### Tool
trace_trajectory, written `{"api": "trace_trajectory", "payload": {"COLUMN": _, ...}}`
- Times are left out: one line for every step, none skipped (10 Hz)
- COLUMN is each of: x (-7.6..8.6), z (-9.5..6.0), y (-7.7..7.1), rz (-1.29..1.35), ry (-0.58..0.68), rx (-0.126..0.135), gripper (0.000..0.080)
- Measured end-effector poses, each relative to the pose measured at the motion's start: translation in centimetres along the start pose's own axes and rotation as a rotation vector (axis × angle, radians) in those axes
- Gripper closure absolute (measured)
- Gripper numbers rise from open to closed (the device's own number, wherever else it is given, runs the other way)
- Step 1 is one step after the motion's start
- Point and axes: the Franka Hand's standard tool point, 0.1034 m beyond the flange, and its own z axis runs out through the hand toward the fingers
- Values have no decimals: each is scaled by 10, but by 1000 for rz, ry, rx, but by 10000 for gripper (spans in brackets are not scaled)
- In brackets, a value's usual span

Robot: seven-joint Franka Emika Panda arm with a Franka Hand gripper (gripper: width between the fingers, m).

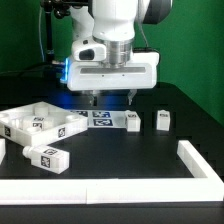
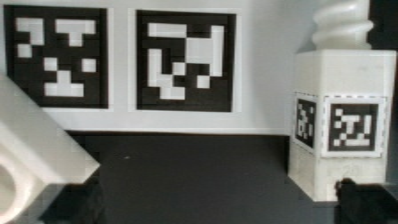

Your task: Assemble one leg

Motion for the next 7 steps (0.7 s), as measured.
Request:
{"api": "trace_trajectory", "payload": {"x": 0, "z": 1, "y": 0, "rz": 1, "ry": -2, "rx": 0, "gripper": 150}}
{"api": "trace_trajectory", "payload": {"x": 0, "z": 1, "y": 0, "rz": 1, "ry": -2, "rx": 0, "gripper": 150}}
{"api": "trace_trajectory", "payload": {"x": 0, "z": 1, "y": 0, "rz": 1, "ry": -2, "rx": 0, "gripper": 150}}
{"api": "trace_trajectory", "payload": {"x": 0, "z": 1, "y": 0, "rz": 1, "ry": -3, "rx": 0, "gripper": 150}}
{"api": "trace_trajectory", "payload": {"x": 0, "z": 1, "y": 0, "rz": 1, "ry": -3, "rx": 0, "gripper": 150}}
{"api": "trace_trajectory", "payload": {"x": -3, "z": 1, "y": 6, "rz": -50, "ry": -9, "rx": 3, "gripper": 150}}
{"api": "trace_trajectory", "payload": {"x": -8, "z": -1, "y": 25, "rz": -85, "ry": -17, "rx": 11, "gripper": 150}}
